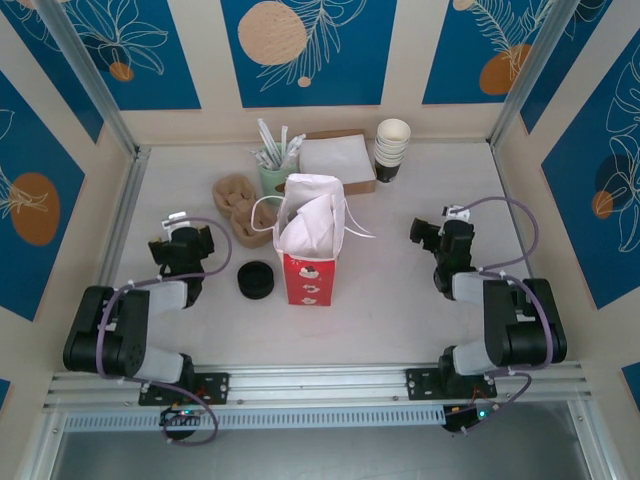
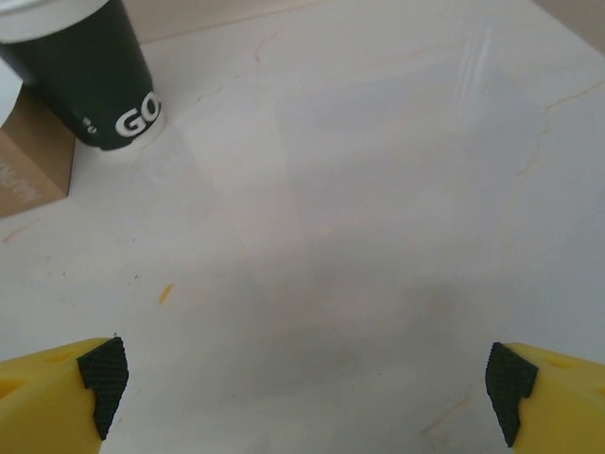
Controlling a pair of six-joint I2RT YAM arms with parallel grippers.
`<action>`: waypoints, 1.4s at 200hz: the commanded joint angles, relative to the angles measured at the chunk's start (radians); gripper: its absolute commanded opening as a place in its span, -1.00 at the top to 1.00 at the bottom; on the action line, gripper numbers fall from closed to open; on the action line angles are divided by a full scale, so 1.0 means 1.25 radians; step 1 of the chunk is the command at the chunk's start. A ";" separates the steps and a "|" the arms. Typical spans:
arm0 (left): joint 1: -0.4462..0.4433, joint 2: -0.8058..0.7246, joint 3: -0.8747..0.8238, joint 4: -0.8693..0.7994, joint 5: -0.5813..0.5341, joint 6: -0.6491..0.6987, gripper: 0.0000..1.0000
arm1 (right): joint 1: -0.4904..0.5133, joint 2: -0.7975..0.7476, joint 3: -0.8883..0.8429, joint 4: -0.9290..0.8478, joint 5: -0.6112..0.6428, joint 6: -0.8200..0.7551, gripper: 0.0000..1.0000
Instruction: Pack the takeout coffee
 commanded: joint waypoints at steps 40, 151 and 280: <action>-0.001 0.011 -0.017 0.112 0.106 0.068 -1.00 | 0.015 0.058 -0.017 0.170 -0.092 -0.075 -0.98; -0.010 0.069 -0.035 0.200 0.240 0.132 -1.00 | 0.004 0.057 -0.014 0.152 -0.114 -0.069 -0.98; -0.008 0.089 -0.019 0.191 0.236 0.126 -1.00 | 0.004 0.057 -0.014 0.150 -0.113 -0.070 -0.98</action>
